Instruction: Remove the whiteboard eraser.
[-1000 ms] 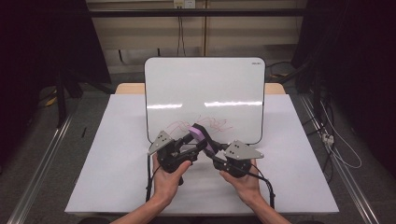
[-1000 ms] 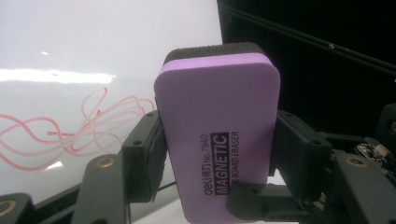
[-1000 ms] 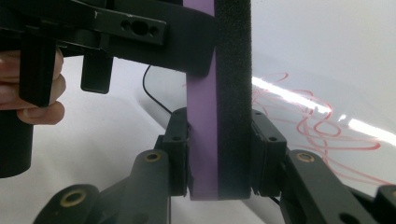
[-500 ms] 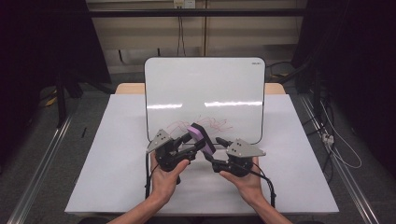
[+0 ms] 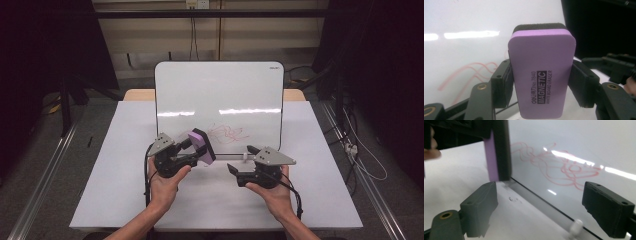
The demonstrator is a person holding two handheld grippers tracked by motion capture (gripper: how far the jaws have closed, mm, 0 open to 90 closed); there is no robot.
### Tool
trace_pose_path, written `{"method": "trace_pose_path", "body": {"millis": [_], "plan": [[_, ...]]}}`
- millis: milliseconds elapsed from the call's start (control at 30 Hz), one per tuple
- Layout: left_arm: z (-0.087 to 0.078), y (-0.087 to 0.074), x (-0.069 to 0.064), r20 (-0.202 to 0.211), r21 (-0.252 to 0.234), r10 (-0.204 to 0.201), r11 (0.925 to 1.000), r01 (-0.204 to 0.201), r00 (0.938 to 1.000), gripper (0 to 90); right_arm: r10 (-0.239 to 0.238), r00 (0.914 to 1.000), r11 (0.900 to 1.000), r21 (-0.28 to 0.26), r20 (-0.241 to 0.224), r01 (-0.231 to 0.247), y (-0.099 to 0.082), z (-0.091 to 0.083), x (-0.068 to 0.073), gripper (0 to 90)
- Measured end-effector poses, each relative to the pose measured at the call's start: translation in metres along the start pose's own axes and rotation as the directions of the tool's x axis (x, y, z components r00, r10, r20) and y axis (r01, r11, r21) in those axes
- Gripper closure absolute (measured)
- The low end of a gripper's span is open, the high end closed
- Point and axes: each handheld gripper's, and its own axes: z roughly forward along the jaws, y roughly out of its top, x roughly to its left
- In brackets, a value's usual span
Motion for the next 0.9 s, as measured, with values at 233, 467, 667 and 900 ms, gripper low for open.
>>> {"method": "trace_pose_path", "body": {"millis": [233, 467, 667, 900], "plan": [[-0.011, 0.012, 0.01, -0.038, 0.093, 0.058, 0.9942, -0.054, 0.9976, 41.0, 0.063, 0.997, 0.998, -0.009, 0.045, -0.063, -0.013, -0.015, -0.018, 11.6], [-0.024, 0.016, 0.02, -0.092, 0.119, 0.125, 0.9863, -0.114, 0.9878, 41.0, 0.061, 0.9946, 0.9978, 0.02, 0.084, -0.062, -0.019, -0.027, -0.031, 8.8], [-0.031, 0.016, 0.023, -0.118, 0.144, 0.157, 0.9797, -0.139, 0.9806, 41.0, 0.083, 0.9904, 0.9958, 0.028, 0.111, -0.087, -0.03, -0.037, -0.037, 6.9], [-0.037, 0.019, 0.025, -0.149, 0.184, 0.205, 0.9669, -0.177, 0.9673, 41.1, 0.109, 0.981, 0.9939, -0.005, 0.16, -0.11, -0.029, -0.051, -0.046, 5.8]]}}
